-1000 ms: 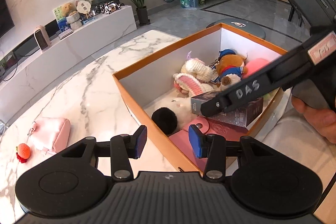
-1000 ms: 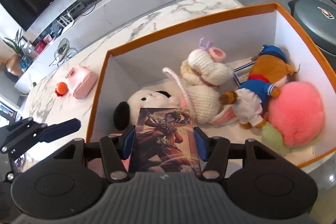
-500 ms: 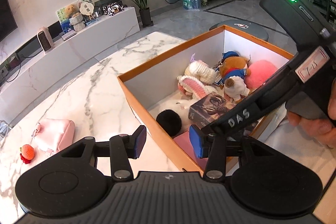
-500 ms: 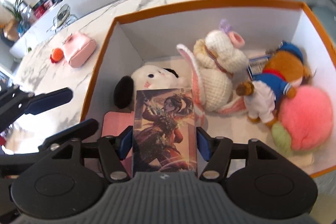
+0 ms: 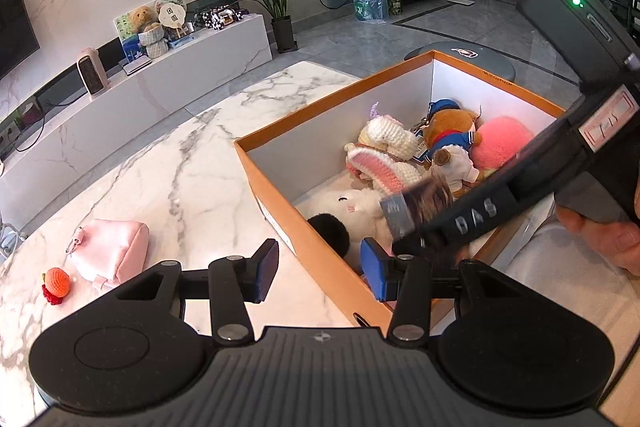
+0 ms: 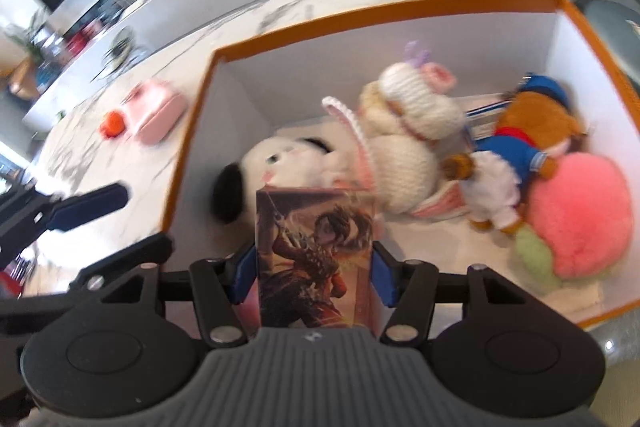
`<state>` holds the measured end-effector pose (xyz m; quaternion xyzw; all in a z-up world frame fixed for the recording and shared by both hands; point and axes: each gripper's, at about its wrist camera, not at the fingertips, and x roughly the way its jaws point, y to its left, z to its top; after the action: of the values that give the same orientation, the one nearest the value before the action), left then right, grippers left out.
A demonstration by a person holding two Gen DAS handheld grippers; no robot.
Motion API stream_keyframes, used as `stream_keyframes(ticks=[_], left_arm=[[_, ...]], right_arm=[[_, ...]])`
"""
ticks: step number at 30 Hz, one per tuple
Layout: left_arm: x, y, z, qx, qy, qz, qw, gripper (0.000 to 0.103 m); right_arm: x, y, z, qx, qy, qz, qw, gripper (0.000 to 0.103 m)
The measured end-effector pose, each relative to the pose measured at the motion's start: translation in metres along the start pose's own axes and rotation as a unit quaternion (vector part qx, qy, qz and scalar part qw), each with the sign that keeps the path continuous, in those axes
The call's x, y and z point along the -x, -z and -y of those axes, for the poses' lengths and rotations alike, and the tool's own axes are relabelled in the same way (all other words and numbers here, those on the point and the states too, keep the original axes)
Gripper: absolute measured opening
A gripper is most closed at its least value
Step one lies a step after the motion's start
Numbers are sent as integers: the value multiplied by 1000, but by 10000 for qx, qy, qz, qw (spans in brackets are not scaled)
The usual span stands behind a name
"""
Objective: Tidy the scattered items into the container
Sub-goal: 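Lower the card deck into the box and open the right gripper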
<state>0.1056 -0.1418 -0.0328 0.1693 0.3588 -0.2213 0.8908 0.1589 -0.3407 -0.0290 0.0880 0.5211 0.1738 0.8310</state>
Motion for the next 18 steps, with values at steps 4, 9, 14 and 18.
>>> stream_keyframes(ticks=[4, 9, 14, 18], left_arm=[[0, 1, -1, 41, 9, 3, 10000, 53], [-1, 3, -3, 106, 11, -6, 9999, 53], [0, 5, -4, 165, 15, 6, 9999, 54], [3, 6, -6, 242, 11, 51, 9997, 55]], right_arm=[[-4, -1, -4, 126, -47, -169, 9998, 62], [-5, 0, -2, -3, -89, -186, 9998, 62], [-4, 0, -5, 49, 49, -60, 10000, 68], [-1, 0, -2, -86, 90, 107, 9999, 75]])
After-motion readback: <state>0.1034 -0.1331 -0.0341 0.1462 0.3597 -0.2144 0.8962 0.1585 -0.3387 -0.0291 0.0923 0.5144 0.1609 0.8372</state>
